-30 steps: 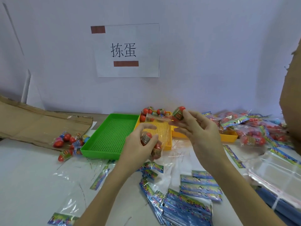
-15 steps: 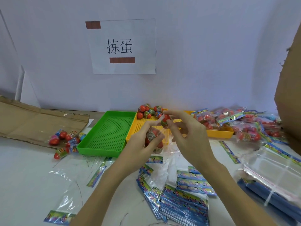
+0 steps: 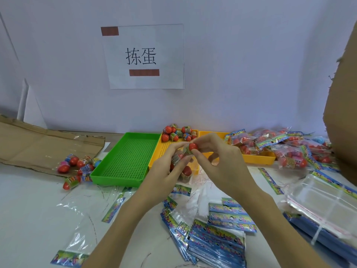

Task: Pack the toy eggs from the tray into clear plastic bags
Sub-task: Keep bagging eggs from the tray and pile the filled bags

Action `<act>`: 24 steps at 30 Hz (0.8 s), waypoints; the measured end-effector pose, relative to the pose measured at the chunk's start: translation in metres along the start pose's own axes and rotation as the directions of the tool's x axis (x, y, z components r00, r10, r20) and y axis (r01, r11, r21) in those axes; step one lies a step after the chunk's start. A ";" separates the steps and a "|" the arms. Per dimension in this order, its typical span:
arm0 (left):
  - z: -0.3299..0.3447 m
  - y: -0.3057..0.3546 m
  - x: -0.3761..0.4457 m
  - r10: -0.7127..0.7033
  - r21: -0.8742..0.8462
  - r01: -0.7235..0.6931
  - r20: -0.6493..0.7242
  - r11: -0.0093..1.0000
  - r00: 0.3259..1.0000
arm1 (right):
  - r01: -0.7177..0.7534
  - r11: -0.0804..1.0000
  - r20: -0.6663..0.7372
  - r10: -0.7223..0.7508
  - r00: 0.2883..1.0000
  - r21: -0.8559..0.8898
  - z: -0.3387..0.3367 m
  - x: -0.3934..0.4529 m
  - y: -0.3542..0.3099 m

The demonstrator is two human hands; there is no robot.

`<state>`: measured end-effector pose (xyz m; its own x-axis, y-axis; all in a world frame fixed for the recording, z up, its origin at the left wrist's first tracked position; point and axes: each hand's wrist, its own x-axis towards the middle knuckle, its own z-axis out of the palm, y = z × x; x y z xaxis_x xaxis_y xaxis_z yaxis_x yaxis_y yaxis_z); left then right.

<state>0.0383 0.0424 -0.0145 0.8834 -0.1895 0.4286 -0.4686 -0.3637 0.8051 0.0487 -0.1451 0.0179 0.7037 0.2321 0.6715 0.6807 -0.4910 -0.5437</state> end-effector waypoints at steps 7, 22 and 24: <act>0.000 0.002 -0.001 -0.011 -0.027 0.011 -0.006 1.000 1.000 | -0.043 0.998 0.040 0.042 0.998 0.046 -0.001 0.001 -0.002; 0.002 0.000 0.002 -0.080 -0.262 0.098 0.078 0.960 0.994 | -0.050 0.996 -0.118 0.041 0.992 -0.074 -0.007 0.002 -0.003; 0.004 0.001 0.002 -0.122 -0.327 0.147 0.095 0.934 0.988 | -0.122 0.989 -0.197 0.104 0.975 -0.080 -0.008 0.003 -0.003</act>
<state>0.0396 0.0383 -0.0143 0.9303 -0.2297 0.2861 -0.3089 -0.0696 0.9486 0.0467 -0.1498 0.0254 0.7169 0.0101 0.6971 0.5716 -0.5810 -0.5794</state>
